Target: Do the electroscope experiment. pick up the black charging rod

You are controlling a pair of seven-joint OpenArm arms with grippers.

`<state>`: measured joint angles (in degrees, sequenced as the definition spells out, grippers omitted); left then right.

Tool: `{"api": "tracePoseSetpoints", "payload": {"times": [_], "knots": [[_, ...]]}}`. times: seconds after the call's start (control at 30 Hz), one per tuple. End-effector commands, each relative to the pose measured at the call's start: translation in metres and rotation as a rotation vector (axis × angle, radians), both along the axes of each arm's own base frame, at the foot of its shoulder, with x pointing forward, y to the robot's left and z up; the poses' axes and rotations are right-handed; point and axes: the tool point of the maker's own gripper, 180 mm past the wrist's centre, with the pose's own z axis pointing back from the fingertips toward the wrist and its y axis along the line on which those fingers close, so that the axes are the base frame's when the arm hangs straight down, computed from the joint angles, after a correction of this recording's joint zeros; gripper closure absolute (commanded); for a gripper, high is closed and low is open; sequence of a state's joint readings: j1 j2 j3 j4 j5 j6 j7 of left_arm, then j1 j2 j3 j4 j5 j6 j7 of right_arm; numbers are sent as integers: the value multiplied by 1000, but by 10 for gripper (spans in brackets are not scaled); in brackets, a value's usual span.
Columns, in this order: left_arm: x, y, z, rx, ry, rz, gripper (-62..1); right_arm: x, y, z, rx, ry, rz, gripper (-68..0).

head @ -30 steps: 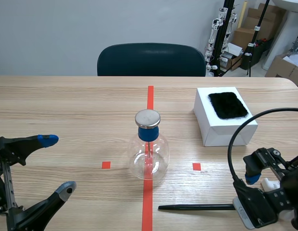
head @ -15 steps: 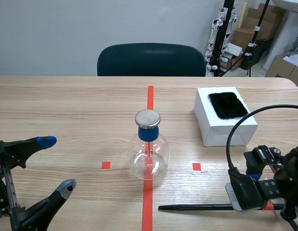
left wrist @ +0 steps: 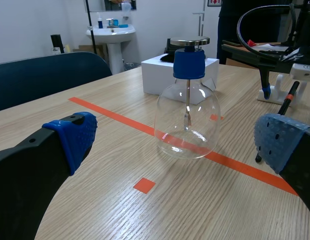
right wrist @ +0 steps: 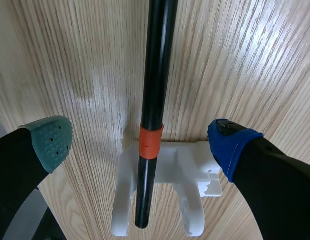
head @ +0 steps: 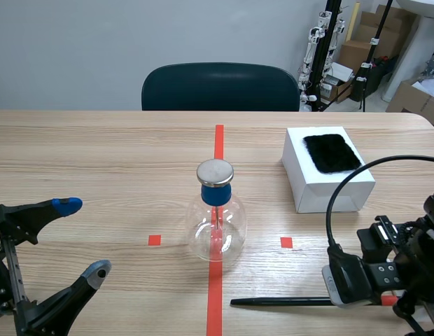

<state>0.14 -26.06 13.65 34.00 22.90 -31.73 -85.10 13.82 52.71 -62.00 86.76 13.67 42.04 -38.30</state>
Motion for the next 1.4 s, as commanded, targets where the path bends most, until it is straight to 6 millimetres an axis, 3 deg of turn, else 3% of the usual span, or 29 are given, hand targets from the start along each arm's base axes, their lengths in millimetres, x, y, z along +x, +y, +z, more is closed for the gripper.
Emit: {"api": "tracePoseSetpoints", "payload": {"times": [0.0, 0.33, 1.0, 1.37], "knots": [[4, 2, 8, -15, -27, 2, -623, 15, -2, 8, -4, -30, -1, -546], [4, 2, 8, -13, -26, 3, -623, 14, -3, 8, -15, -22, -12, -486], [4, 2, 8, -14, -26, 3, -623, 15, -8, 8, -42, -24, -13, -254], [4, 2, 8, -14, -26, 3, -623, 14, -6, 8, -36, -22, -14, -240]]}}
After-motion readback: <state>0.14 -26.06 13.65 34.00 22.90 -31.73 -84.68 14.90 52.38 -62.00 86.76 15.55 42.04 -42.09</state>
